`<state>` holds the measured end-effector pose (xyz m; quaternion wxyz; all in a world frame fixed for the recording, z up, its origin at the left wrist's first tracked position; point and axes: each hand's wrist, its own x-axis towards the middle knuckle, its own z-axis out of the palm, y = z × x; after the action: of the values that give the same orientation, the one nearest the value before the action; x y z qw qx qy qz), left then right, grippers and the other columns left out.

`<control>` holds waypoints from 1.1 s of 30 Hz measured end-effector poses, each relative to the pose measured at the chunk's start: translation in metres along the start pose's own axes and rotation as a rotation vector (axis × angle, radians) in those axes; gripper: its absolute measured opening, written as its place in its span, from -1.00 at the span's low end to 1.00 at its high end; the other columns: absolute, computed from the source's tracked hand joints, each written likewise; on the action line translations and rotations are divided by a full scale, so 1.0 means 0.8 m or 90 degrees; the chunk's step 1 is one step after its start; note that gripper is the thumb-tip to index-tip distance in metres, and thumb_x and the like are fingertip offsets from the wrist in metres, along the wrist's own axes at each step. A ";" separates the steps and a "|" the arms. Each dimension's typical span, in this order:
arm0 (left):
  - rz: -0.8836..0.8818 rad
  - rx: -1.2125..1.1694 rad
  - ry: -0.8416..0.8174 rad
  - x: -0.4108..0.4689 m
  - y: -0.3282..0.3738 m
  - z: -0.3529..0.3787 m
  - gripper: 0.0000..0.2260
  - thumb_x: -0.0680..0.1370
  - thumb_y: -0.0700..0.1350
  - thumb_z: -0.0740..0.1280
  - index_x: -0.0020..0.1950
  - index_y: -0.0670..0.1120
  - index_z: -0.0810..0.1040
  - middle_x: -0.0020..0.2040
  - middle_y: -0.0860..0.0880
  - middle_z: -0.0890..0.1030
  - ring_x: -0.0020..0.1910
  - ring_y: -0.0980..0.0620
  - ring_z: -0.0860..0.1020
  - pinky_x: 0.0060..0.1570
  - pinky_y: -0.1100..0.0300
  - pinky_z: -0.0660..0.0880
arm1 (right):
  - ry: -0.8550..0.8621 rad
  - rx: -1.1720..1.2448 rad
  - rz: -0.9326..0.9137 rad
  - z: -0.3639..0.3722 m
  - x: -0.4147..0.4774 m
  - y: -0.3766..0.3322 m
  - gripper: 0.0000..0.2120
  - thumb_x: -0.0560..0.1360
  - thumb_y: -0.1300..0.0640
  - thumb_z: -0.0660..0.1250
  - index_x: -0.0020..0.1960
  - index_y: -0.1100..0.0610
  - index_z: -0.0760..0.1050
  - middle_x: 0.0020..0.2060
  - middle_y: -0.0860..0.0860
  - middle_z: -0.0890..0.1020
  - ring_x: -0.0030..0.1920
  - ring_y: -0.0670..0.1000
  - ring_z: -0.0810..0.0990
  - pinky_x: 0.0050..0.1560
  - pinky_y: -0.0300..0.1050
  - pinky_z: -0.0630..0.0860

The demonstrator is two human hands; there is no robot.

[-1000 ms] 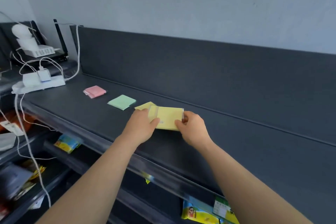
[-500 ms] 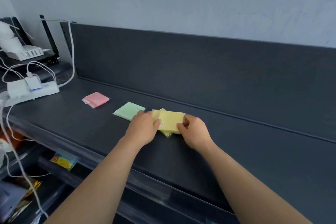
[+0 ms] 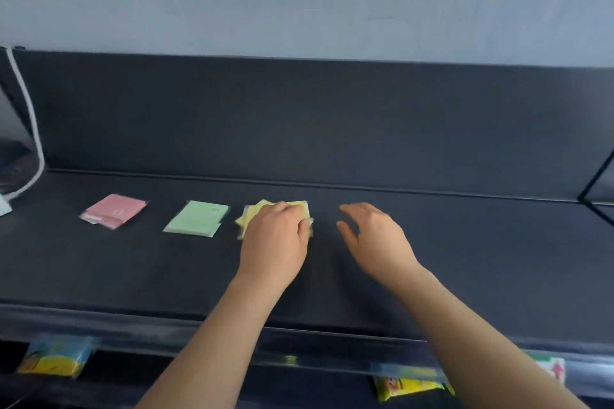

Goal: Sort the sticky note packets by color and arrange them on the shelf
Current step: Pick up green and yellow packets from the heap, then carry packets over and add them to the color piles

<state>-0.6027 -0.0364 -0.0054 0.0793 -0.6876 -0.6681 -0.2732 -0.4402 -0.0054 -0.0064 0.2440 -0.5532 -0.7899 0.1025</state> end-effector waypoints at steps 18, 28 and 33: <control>0.180 -0.134 -0.079 -0.019 0.259 0.063 -0.69 0.63 0.02 0.17 0.29 -0.03 0.54 0.18 0.05 0.59 0.16 0.01 0.50 0.11 0.17 0.42 | 0.108 -0.135 0.174 -0.144 -0.148 0.192 -0.67 0.61 0.03 0.16 0.31 0.13 0.47 0.24 -0.01 0.55 0.24 0.04 0.50 0.20 -0.10 0.44; 0.166 -0.148 -0.129 -0.029 0.453 0.123 -0.71 0.63 0.02 0.17 0.21 -0.06 0.57 0.14 0.03 0.60 0.12 -0.03 0.50 0.09 0.11 0.45 | 0.094 -0.158 0.241 -0.251 -0.214 0.358 -0.70 0.60 0.06 0.16 0.18 0.22 0.51 0.13 0.06 0.60 0.15 0.11 0.51 0.14 -0.04 0.43; 0.176 -0.140 -0.159 -0.027 0.533 0.161 -0.72 0.62 0.03 0.17 0.15 -0.09 0.58 0.07 0.02 0.61 0.06 -0.03 0.51 0.04 0.09 0.47 | 0.086 -0.156 0.287 -0.286 -0.245 0.434 -0.70 0.60 0.06 0.16 0.16 0.23 0.51 0.10 0.08 0.61 0.13 0.12 0.53 0.12 0.01 0.46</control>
<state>-0.1565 -0.0346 -0.0147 -0.0428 -0.8056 -0.5383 -0.2438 0.0125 -0.0835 -0.0132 0.1982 -0.7462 -0.6352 0.0212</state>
